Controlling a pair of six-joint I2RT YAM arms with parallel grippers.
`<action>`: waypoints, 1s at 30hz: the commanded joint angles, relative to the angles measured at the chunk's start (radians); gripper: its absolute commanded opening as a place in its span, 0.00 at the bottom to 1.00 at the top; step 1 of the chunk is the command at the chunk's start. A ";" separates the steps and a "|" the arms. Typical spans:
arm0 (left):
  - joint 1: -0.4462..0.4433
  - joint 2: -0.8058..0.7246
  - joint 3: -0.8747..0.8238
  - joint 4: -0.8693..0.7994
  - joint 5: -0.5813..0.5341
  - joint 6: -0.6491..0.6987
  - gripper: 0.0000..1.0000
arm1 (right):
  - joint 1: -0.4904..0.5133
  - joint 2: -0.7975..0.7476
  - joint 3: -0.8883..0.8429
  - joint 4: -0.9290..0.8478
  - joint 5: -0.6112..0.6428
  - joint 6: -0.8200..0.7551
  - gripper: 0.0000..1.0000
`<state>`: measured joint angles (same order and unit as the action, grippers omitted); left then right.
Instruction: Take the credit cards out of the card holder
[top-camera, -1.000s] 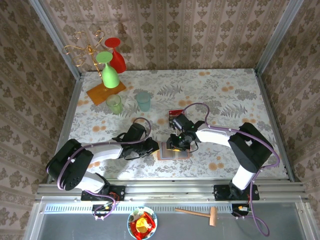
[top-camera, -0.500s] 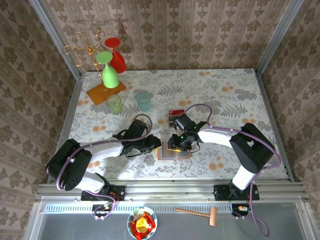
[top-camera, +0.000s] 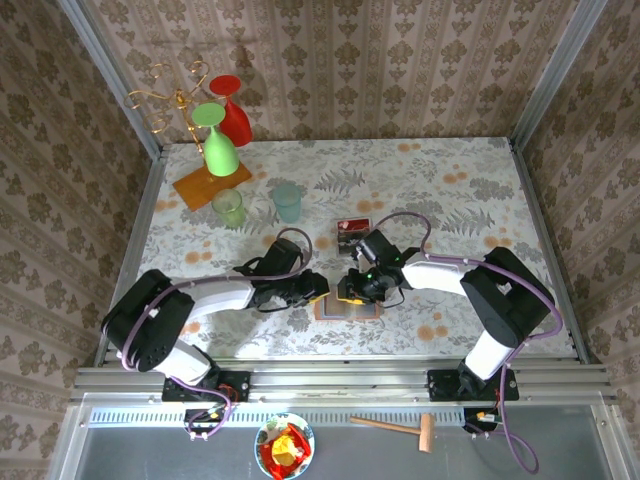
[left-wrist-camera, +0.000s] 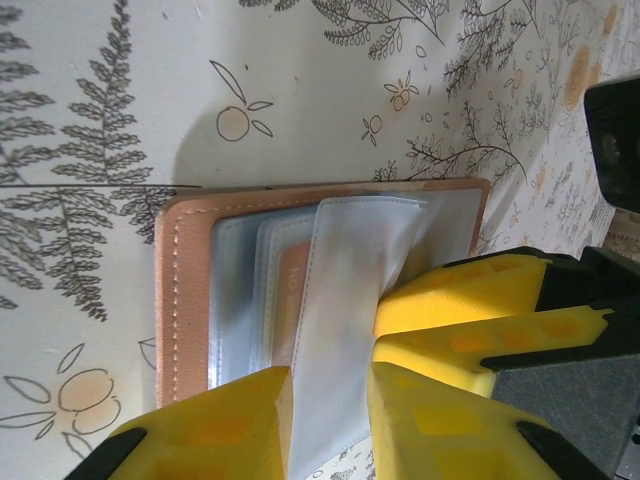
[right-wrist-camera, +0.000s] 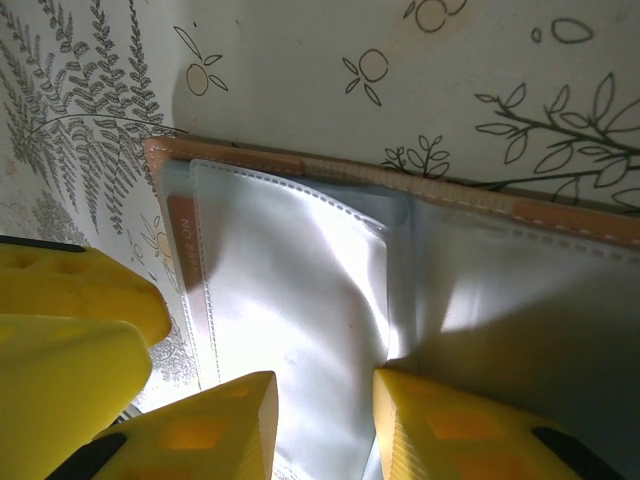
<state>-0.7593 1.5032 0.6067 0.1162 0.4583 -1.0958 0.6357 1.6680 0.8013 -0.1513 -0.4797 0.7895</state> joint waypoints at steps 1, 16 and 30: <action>-0.009 0.018 0.032 0.010 0.011 0.005 0.28 | -0.011 -0.013 -0.033 0.039 -0.032 0.012 0.33; -0.022 0.047 0.071 -0.057 -0.019 0.026 0.33 | -0.067 -0.009 -0.104 0.159 -0.107 0.043 0.32; -0.026 0.099 0.059 0.028 0.022 -0.011 0.34 | -0.082 0.011 -0.131 0.223 -0.143 0.066 0.32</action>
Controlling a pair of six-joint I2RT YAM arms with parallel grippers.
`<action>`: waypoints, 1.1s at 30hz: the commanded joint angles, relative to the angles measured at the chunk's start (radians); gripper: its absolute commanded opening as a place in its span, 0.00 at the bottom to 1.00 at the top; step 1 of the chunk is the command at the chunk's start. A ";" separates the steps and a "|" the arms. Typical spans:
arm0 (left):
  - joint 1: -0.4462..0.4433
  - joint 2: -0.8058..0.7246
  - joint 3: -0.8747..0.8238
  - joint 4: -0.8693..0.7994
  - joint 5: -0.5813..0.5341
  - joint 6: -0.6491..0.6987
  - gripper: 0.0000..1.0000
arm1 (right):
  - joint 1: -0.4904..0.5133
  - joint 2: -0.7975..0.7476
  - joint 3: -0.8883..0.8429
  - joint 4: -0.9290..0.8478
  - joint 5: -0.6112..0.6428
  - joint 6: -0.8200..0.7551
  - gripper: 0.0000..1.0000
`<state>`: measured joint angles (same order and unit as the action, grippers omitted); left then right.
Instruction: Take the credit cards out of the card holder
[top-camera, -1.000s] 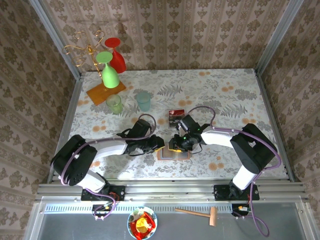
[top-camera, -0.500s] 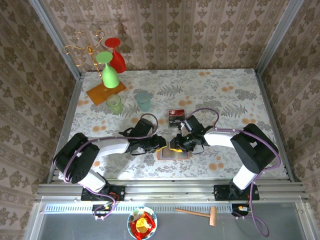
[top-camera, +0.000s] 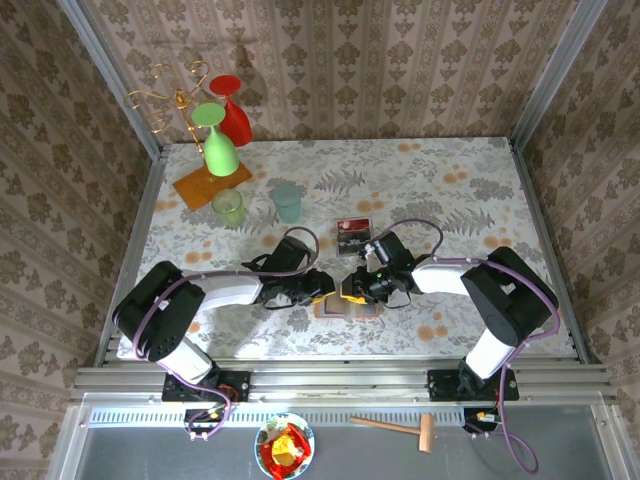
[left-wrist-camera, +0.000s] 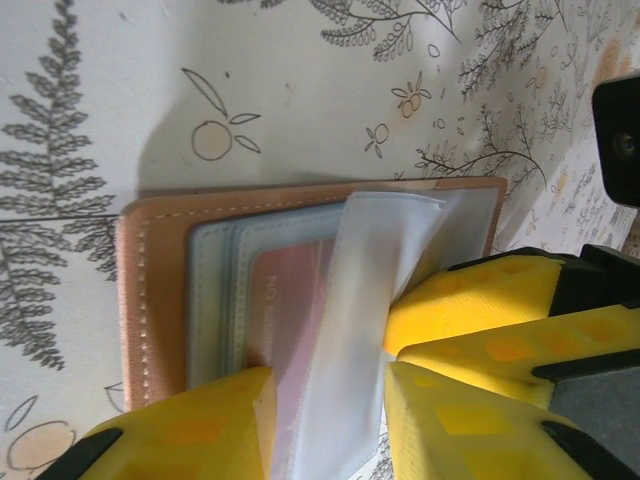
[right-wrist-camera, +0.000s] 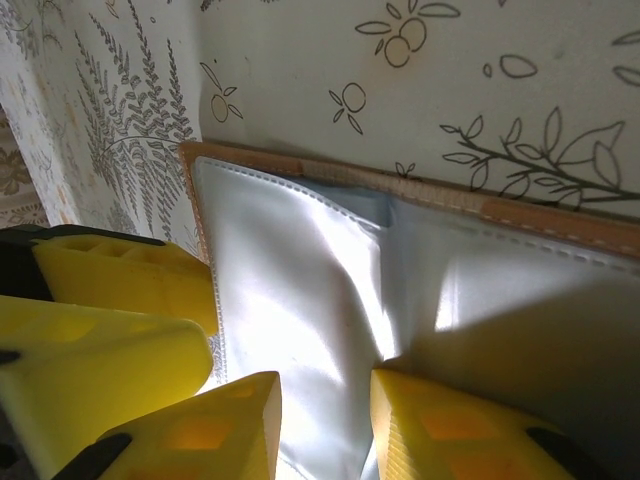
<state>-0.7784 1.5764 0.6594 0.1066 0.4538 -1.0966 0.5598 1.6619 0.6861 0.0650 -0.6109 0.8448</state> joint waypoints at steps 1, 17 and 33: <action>-0.007 0.030 0.002 0.058 0.033 -0.019 0.33 | -0.006 0.015 -0.017 0.007 -0.012 0.013 0.32; -0.009 0.033 -0.005 0.117 0.054 -0.037 0.28 | -0.008 -0.091 0.031 -0.096 0.005 0.000 0.39; -0.027 0.053 0.102 0.053 0.083 0.000 0.36 | -0.040 -0.311 0.081 -0.319 0.089 -0.041 0.40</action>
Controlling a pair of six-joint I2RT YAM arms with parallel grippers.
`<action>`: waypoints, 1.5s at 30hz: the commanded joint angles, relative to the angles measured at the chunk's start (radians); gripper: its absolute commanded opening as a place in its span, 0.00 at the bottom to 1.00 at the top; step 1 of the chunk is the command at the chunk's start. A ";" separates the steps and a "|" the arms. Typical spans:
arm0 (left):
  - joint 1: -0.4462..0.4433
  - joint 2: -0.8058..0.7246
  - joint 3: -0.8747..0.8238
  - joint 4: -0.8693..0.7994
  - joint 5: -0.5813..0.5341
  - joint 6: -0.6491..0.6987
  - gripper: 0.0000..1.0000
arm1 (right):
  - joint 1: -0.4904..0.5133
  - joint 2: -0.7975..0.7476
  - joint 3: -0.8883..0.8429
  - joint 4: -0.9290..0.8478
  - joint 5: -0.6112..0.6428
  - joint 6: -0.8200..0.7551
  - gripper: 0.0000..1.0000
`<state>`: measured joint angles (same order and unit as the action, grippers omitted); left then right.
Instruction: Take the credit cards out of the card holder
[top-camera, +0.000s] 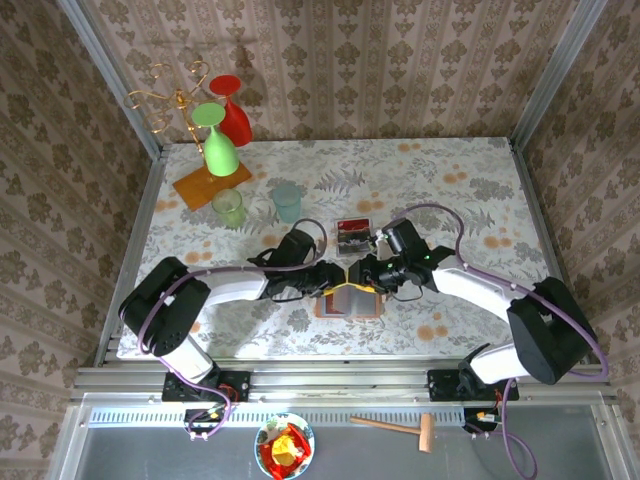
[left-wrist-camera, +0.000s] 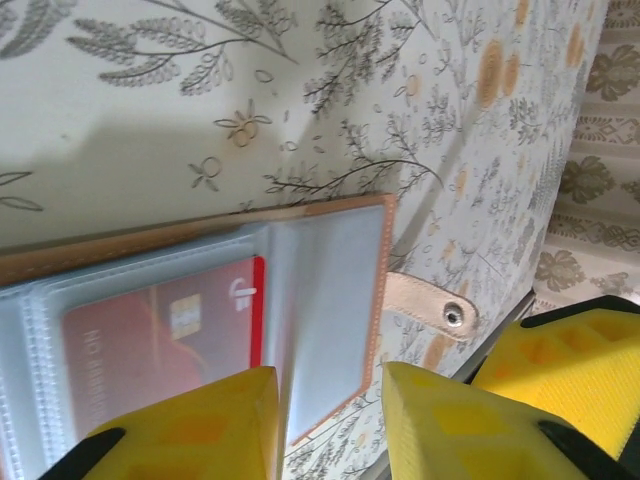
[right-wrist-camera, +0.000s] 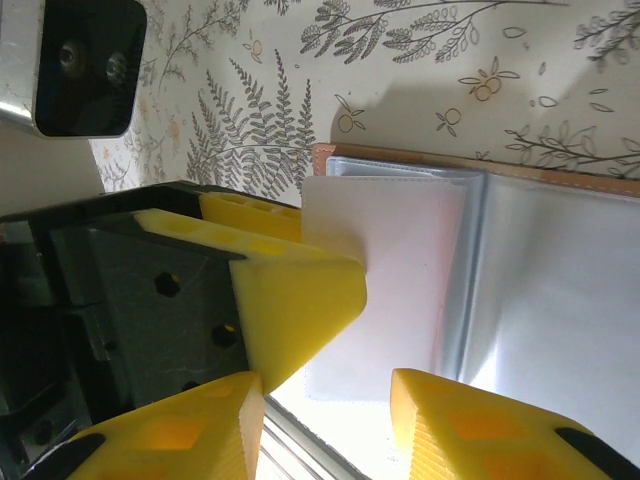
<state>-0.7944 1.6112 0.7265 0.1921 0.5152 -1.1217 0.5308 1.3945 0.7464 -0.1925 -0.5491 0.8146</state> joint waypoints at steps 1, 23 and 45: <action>-0.011 0.023 0.042 -0.037 0.024 0.028 0.36 | -0.015 -0.050 0.019 -0.064 0.027 -0.012 0.40; -0.083 0.176 0.247 -0.119 0.046 0.068 0.55 | -0.092 -0.224 -0.061 -0.146 0.032 -0.037 0.41; -0.071 0.134 0.193 -0.079 0.043 0.062 0.55 | -0.096 -0.192 -0.097 -0.086 0.015 -0.002 0.40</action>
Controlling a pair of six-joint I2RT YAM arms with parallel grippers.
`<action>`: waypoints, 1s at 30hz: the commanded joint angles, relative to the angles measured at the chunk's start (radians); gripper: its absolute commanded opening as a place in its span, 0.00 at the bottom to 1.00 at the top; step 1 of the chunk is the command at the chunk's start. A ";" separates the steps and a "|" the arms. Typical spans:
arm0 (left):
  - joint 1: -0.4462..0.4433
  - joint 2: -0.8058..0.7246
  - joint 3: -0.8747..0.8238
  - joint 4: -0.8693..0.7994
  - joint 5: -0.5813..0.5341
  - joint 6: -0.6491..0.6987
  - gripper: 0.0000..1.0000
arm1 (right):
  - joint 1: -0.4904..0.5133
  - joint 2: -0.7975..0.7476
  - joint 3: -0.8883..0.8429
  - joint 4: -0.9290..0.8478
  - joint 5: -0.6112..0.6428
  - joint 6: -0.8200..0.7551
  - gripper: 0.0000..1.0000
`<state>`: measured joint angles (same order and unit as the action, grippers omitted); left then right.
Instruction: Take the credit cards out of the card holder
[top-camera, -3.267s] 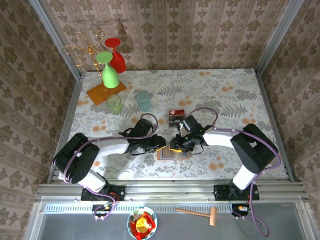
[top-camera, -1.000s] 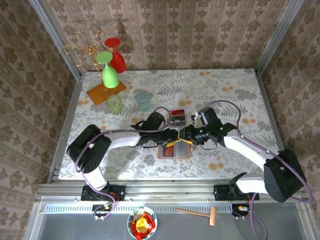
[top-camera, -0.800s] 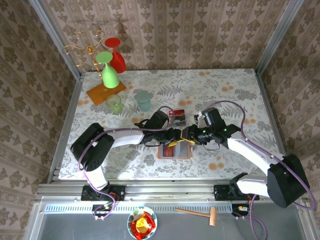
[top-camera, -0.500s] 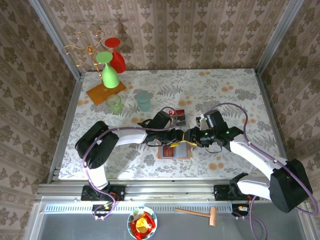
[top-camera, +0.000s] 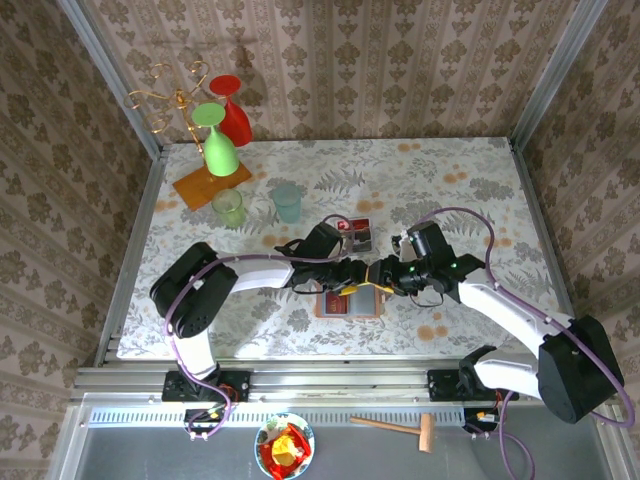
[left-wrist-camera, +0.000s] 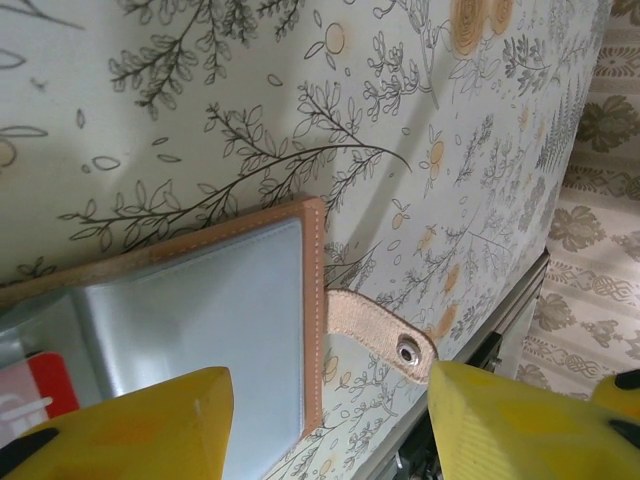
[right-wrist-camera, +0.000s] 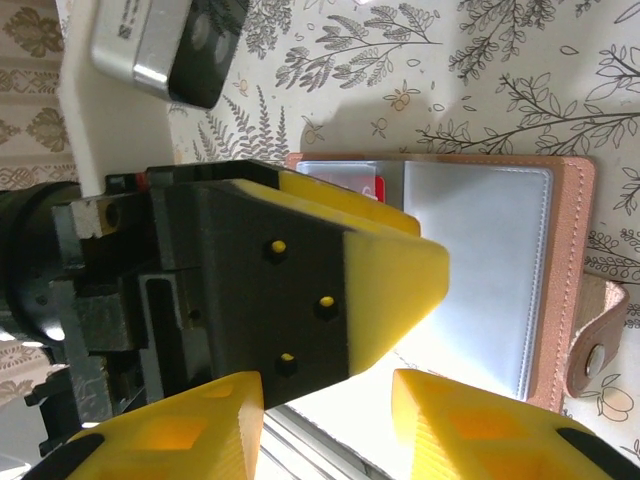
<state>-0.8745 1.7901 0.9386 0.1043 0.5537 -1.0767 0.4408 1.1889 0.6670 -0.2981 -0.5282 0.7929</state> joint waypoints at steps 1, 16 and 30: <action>0.011 -0.052 -0.028 0.010 0.000 0.020 0.55 | -0.005 0.018 -0.018 0.022 -0.006 0.023 0.40; 0.083 -0.195 -0.198 0.046 -0.026 0.017 0.54 | 0.041 0.135 -0.004 0.101 0.010 0.069 0.37; 0.122 -0.275 -0.321 0.069 -0.041 0.014 0.45 | 0.139 0.338 0.077 0.168 0.037 0.099 0.30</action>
<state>-0.7616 1.5372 0.6312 0.1616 0.5228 -1.0771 0.5667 1.4944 0.7136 -0.1596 -0.5098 0.8726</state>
